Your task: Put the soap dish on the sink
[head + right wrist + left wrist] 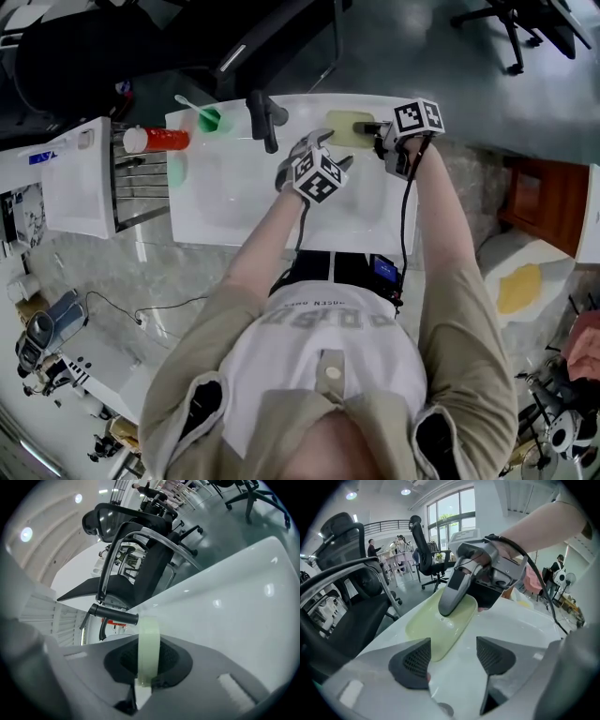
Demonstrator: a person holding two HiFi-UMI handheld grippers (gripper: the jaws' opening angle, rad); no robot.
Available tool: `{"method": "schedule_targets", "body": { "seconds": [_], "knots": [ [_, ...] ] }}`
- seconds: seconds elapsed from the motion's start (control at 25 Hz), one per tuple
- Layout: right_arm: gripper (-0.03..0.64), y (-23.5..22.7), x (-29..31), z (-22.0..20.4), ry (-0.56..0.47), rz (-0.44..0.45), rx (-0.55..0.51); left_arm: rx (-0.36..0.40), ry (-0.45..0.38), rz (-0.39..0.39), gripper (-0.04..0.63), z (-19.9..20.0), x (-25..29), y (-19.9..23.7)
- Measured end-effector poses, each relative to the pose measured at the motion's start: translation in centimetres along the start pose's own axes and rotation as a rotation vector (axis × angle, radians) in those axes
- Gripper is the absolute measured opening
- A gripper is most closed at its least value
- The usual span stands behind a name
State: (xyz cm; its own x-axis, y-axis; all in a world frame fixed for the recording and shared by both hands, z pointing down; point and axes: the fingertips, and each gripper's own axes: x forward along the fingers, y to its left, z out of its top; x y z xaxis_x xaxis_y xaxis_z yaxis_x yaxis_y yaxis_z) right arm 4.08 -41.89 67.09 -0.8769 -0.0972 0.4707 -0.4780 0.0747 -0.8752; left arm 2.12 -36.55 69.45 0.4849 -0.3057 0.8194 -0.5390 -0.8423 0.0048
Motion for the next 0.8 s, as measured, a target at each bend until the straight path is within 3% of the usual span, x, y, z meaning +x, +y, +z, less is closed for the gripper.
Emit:
{"method": "schedule_targets", "body": {
  "seconds": [0.32,0.52,0.8],
  "knots": [
    [0.047,-1.2,-0.8,1.2,-0.066,-0.106,0.001,-0.033,0.027,-0.060,0.319,1.3,0.8,0.2],
    [0.107,-2.1,-1.5,1.8,-0.105,-0.239,-0.075,-0.040,0.039,-0.075,0.319,1.7,1.1,0.4],
    [0.133,-2.4,-2.4,2.0,-0.133,-0.321,-0.150,-0.066,0.028,-0.069,0.319,2.2,1.2,0.6]
  ]
}}
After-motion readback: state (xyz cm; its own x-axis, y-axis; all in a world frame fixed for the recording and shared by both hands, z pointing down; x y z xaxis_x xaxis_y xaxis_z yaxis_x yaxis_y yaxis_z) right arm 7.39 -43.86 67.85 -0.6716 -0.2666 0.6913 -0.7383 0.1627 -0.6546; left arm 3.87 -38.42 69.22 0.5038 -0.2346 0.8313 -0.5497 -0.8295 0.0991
